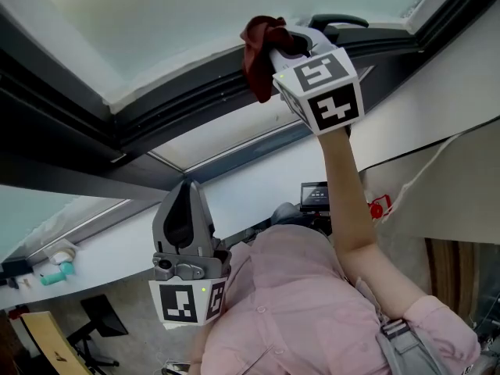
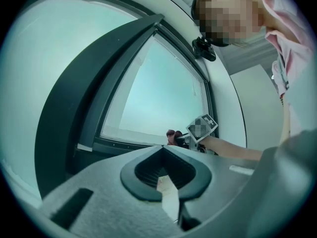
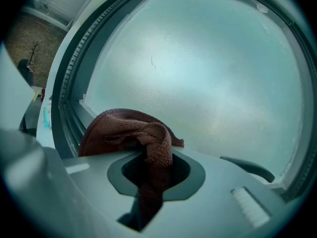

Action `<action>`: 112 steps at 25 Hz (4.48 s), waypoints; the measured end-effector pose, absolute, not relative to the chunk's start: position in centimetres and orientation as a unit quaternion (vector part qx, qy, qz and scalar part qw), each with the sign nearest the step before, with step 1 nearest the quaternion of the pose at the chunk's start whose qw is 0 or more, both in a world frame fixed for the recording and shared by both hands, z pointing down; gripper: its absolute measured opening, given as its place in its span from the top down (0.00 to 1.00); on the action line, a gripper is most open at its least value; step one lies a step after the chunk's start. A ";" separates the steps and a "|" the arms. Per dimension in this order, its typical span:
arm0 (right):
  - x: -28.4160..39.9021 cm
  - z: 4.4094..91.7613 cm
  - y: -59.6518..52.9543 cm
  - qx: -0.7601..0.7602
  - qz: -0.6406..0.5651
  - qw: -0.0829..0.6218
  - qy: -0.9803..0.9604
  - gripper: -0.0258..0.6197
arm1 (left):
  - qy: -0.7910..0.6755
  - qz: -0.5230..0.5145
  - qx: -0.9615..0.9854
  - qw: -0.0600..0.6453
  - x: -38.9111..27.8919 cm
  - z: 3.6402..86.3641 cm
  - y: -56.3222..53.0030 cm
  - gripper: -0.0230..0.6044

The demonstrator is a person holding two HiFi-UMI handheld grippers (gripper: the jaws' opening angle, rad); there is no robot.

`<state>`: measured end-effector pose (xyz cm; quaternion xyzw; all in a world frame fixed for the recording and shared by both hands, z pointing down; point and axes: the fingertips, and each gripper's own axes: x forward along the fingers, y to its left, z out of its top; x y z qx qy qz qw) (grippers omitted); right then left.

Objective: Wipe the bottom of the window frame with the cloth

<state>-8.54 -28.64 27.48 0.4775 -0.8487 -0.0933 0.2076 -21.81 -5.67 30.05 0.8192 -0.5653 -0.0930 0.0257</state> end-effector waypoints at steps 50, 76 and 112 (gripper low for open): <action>-33.7 28.2 -16.0 0.298 -0.286 0.195 -0.890 0.88 | -0.628 -0.071 0.775 0.031 -27.2 29.8 -2.6 0.96; -32.2 28.6 -15.9 0.269 -0.265 0.192 -0.906 0.88 | -0.619 -0.082 0.780 0.038 -24.8 30.0 -3.2 0.96; -28.9 28.4 -17.4 0.280 -0.231 0.206 -0.909 0.87 | -0.627 -0.086 0.774 0.034 -24.9 29.6 -3.1 0.96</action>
